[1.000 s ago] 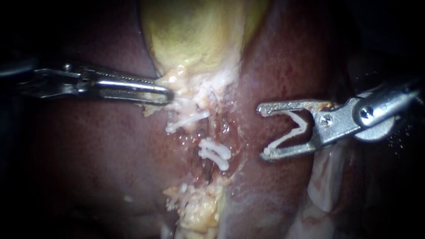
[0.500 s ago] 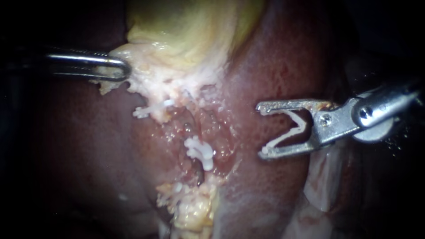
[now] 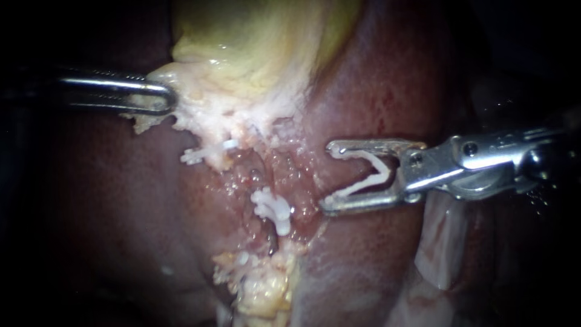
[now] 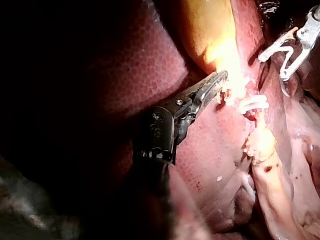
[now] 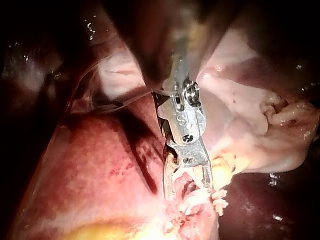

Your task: Clipping third clip right tube

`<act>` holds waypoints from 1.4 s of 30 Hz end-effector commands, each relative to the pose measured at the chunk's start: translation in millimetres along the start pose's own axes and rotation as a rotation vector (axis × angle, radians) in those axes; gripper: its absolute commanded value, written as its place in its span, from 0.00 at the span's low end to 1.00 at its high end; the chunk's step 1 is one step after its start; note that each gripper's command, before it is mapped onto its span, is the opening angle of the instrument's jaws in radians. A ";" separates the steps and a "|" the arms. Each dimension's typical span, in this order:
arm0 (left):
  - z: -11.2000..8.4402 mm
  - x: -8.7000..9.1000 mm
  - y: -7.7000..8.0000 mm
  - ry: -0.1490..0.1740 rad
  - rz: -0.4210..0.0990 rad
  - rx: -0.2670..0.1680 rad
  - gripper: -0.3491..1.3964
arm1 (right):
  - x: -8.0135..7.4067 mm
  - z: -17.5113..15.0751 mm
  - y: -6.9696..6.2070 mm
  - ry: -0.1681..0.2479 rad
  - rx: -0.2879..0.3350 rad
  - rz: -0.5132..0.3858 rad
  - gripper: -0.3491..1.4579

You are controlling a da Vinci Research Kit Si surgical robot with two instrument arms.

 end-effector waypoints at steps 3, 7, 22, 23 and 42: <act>0.0 0.0 0.0 0.000 0.000 0.001 0.00 | -0.9 1.2 0.6 0.022 0.041 0.049 0.47; 0.0 -0.1 0.0 0.000 0.000 0.002 0.00 | -2.0 3.0 1.5 0.032 0.057 0.084 0.47; 0.1 -0.1 0.0 0.001 0.000 0.002 0.00 | -3.6 8.1 3.3 0.080 0.118 0.141 0.47; 0.1 -0.1 0.0 0.001 0.000 0.002 0.00 | -3.7 8.5 3.4 0.087 0.128 0.147 0.47; 0.1 -0.1 -0.1 0.000 0.000 0.002 0.00 | -2.7 10.8 4.3 0.225 0.188 0.261 0.46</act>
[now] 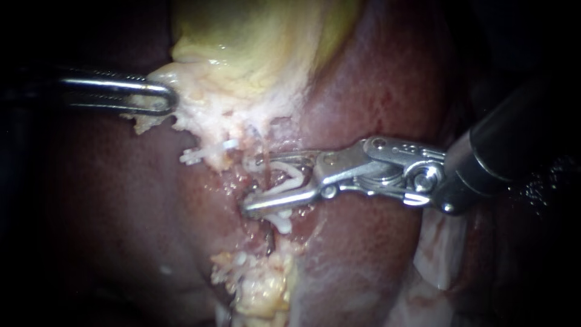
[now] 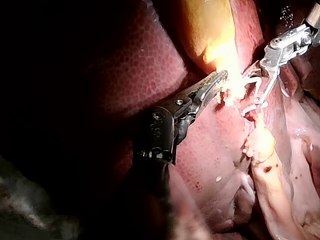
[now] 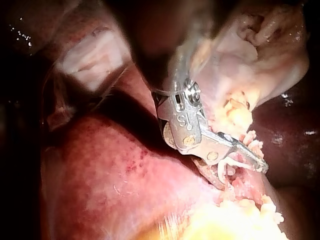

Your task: Clipping third clip right tube

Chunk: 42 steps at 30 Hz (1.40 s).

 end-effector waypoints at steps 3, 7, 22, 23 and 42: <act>0.0 0.0 -0.1 0.000 0.000 0.000 0.00 | 0.3 0.0 0.0 0.015 0.006 0.011 0.46; 0.0 -0.1 -0.3 0.000 0.000 0.000 0.00 | 0.9 -0.2 -0.3 0.036 0.014 0.025 0.46; -0.2 -0.2 -0.8 0.000 0.000 -0.001 0.00 | 2.8 -0.8 -4.2 0.070 0.151 0.063 0.45; -0.2 -0.2 -0.8 0.000 0.000 -0.001 0.00 | 2.8 -0.7 -4.4 0.069 0.160 0.068 0.45; -0.1 -0.3 -0.9 0.000 0.000 -0.001 0.00 | 3.7 0.2 -4.6 0.100 0.220 0.103 0.44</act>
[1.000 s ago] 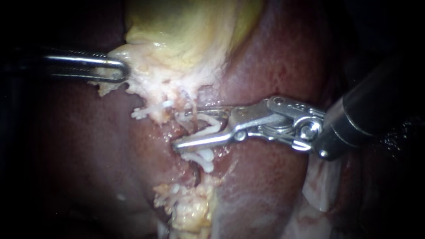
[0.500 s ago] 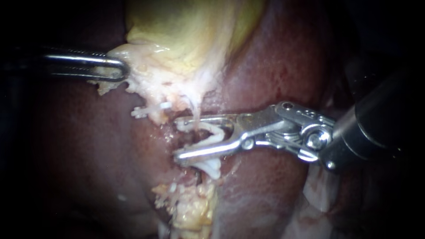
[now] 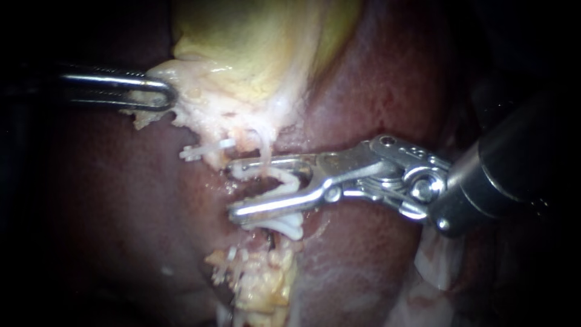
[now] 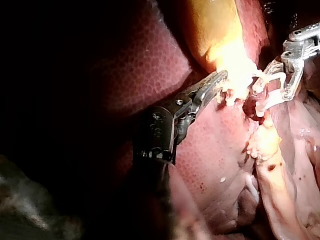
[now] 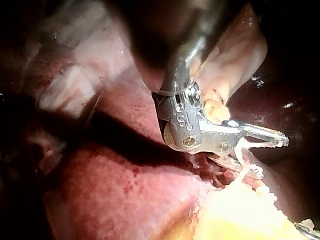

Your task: Clipping third clip right tube

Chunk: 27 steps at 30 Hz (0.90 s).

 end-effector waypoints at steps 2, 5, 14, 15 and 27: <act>0.0 0.0 0.0 0.000 0.000 0.000 0.00 | 0.4 0.0 -0.1 0.004 0.001 0.000 0.44; 0.0 0.0 0.0 0.000 0.000 0.000 0.00 | 0.9 -0.1 -0.2 0.008 0.003 0.003 0.44; 0.1 -0.1 -0.1 0.000 0.000 0.001 0.00 | 1.9 -0.6 -0.2 0.026 -0.017 0.061 0.36; 0.1 -0.1 -0.1 0.000 0.000 0.001 0.00 | 1.9 -0.7 -0.2 0.025 -0.021 0.068 0.35; 0.1 -0.2 -0.2 0.000 0.001 0.001 0.00 | 1.8 -0.8 -0.2 0.020 -0.024 0.103 0.05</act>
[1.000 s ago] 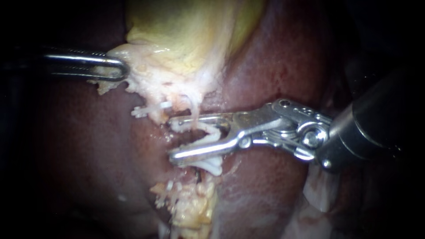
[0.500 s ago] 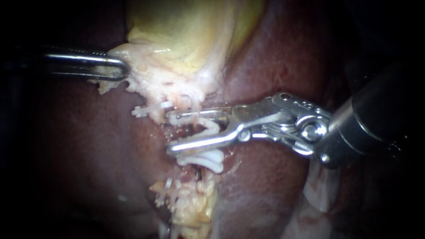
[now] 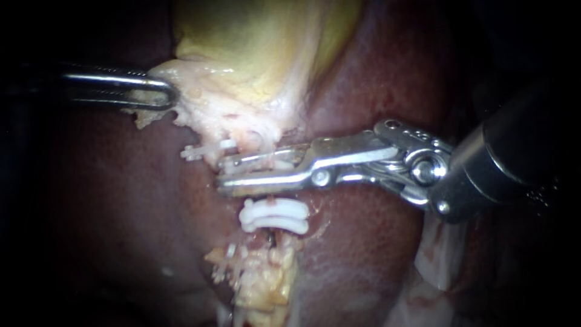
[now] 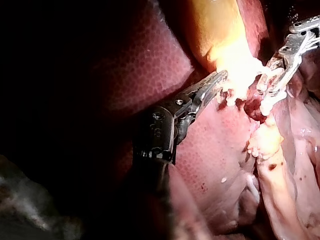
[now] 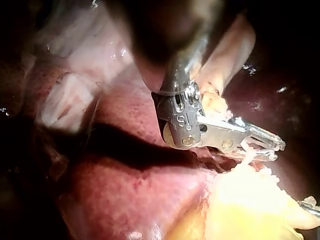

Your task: Clipping third clip right tube

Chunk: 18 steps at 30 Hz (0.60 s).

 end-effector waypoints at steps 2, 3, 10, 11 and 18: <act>0.0 0.0 0.0 0.000 0.000 0.000 0.00 | 0.0 0.0 -0.2 0.001 0.000 0.027 0.00; 0.0 0.0 0.0 0.000 0.000 0.000 0.00 | -0.1 -0.1 -0.2 0.001 0.000 0.038 0.00; 0.0 0.0 0.0 0.000 0.000 0.000 0.00 | -0.1 0.0 -0.2 0.001 0.000 0.038 0.00; 0.0 0.0 0.0 0.000 0.000 0.000 0.00 | -0.1 0.0 -0.2 0.001 0.000 0.038 0.00; 0.0 0.0 0.0 0.000 0.000 0.000 0.00 | -0.3 0.0 -0.2 0.000 0.001 0.037 0.00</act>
